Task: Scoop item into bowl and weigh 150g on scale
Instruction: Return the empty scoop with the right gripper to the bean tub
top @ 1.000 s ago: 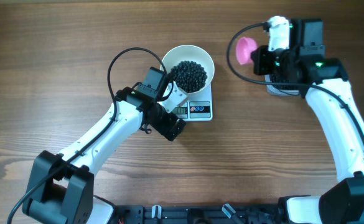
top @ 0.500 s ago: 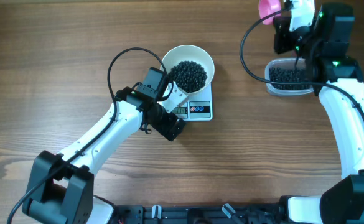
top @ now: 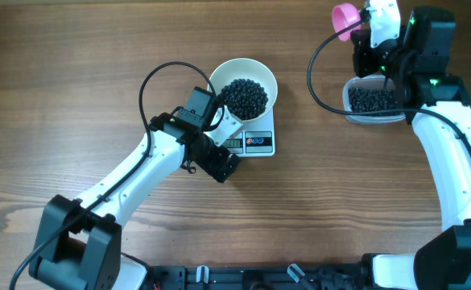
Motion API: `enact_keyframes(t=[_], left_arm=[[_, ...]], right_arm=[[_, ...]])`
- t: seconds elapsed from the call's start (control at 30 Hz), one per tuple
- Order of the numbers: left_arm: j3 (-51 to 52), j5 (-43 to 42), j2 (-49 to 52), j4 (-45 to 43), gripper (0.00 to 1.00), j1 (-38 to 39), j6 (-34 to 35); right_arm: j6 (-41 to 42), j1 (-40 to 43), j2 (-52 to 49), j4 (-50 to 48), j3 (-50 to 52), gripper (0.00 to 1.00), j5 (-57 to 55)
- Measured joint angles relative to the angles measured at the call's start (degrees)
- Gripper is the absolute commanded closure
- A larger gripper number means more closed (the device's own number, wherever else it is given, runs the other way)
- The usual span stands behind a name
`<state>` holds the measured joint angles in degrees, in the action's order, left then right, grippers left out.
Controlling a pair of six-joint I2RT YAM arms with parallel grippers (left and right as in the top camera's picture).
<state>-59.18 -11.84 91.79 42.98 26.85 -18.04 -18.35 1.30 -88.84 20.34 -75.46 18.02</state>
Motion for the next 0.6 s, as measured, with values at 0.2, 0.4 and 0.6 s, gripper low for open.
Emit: enact_keyframes(t=[0.2, 0.4, 0.6], left_arm=[[0.00, 0.00, 0.00, 0.00, 0.00, 0.00, 0.00], [0.00, 0.00, 0.00, 0.00, 0.00, 0.00, 0.00], [0.00, 0.00, 0.00, 0.04, 0.00, 0.00, 0.00]], right_arm=[[0.79, 0.00, 0.00, 0.87, 0.00, 0.96, 0.00], [5.57, 0.00, 1.20, -0.09, 0.00, 0.96, -4.59], [11.41, 0.00, 8.13, 11.21, -0.11, 0.96, -14.84]])
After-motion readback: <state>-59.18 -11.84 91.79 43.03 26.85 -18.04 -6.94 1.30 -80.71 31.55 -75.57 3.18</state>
